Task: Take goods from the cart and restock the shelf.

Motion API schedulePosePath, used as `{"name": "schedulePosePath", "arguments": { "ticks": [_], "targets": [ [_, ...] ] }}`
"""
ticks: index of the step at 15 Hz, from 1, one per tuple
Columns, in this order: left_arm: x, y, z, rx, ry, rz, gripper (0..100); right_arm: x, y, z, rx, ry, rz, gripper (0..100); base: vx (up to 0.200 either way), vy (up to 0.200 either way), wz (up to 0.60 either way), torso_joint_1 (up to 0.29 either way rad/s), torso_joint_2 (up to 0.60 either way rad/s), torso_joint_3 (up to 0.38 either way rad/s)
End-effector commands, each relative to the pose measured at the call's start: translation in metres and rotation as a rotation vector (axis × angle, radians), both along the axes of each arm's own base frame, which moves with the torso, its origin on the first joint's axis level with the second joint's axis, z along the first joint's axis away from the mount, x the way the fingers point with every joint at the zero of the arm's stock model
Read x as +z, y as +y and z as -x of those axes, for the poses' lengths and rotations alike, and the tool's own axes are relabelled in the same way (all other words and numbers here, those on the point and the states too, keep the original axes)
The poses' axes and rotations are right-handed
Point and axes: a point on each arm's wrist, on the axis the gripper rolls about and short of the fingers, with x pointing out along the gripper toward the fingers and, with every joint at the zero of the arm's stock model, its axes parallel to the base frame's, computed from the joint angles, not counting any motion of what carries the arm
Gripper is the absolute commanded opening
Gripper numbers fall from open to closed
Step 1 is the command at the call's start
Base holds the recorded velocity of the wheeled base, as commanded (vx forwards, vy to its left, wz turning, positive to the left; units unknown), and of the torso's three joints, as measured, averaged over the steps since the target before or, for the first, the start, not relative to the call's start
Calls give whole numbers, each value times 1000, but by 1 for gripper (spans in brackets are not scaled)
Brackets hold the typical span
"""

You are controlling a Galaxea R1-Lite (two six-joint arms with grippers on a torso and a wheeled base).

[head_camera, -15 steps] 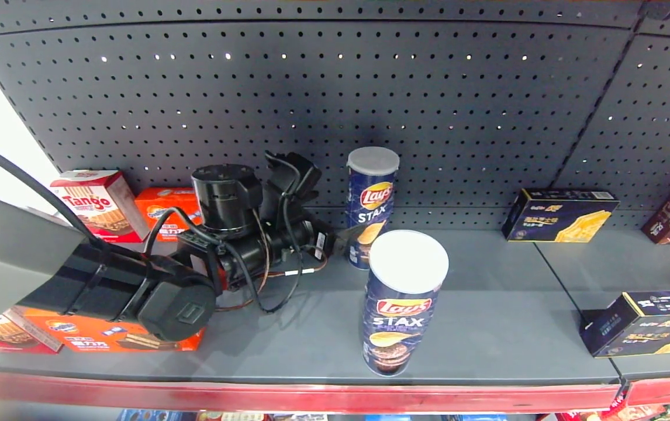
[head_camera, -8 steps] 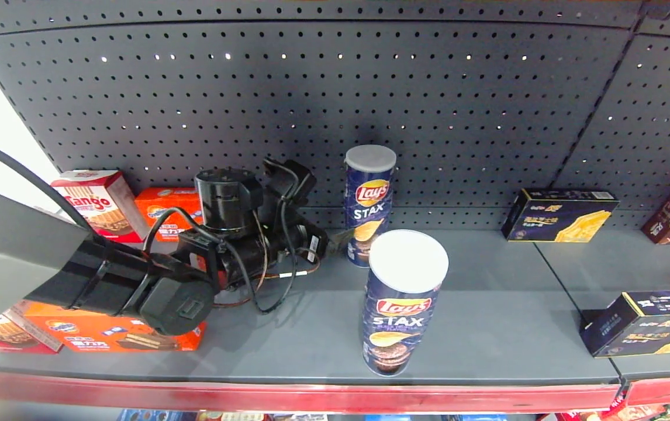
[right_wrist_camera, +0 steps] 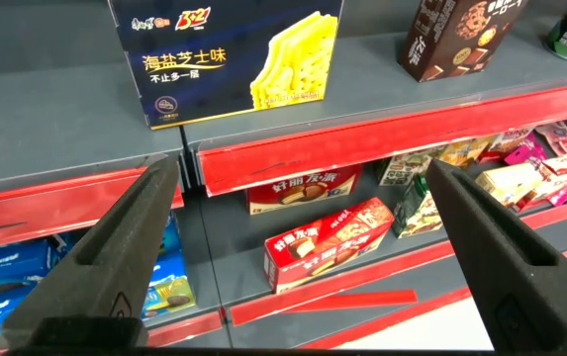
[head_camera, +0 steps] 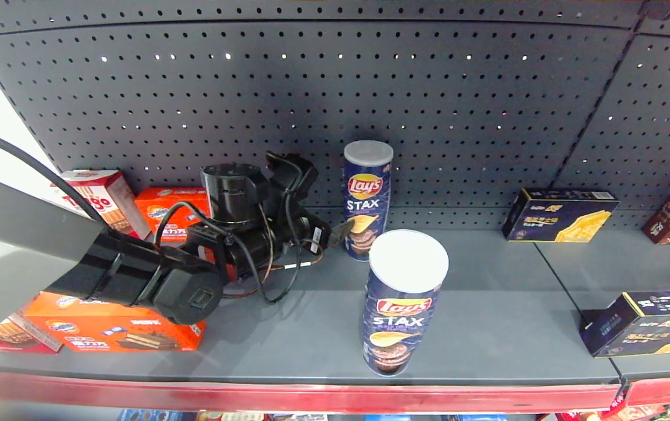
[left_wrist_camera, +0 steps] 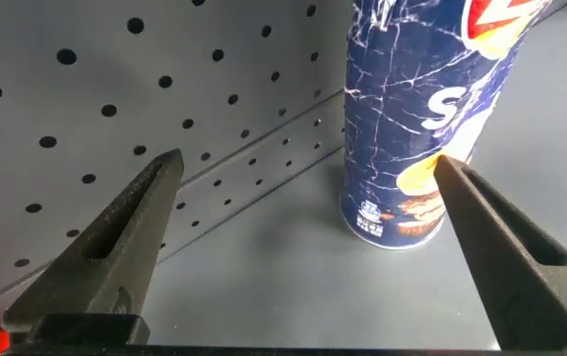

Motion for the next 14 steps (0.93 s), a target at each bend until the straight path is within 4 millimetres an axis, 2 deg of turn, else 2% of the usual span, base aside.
{"name": "schedulePosePath", "arguments": {
  "ticks": [1,4,7,8,10,14],
  "targets": [
    [-2,1,1,0,7,-3,100,0,0,0,-1,1,0,100,0,0,0,0,0,0],
    [8,7,9,13,-12,3,100,0,0,0,-1,1,0,100,0,0,0,0,0,0],
    [9,16,10,34,-12,0,100,0,0,0,-1,1,0,100,0,0,0,0,0,0],
    [8,23,8,54,-7,-3,100,0,0,0,-1,1,0,100,0,0,0,0,0,0],
    [7,25,5,62,-7,-3,100,0,0,0,-1,1,0,100,0,0,0,0,0,0],
    [-9,16,-11,139,14,-25,100,0,0,0,-1,1,0,100,0,0,0,0,0,0]
  ]
}}
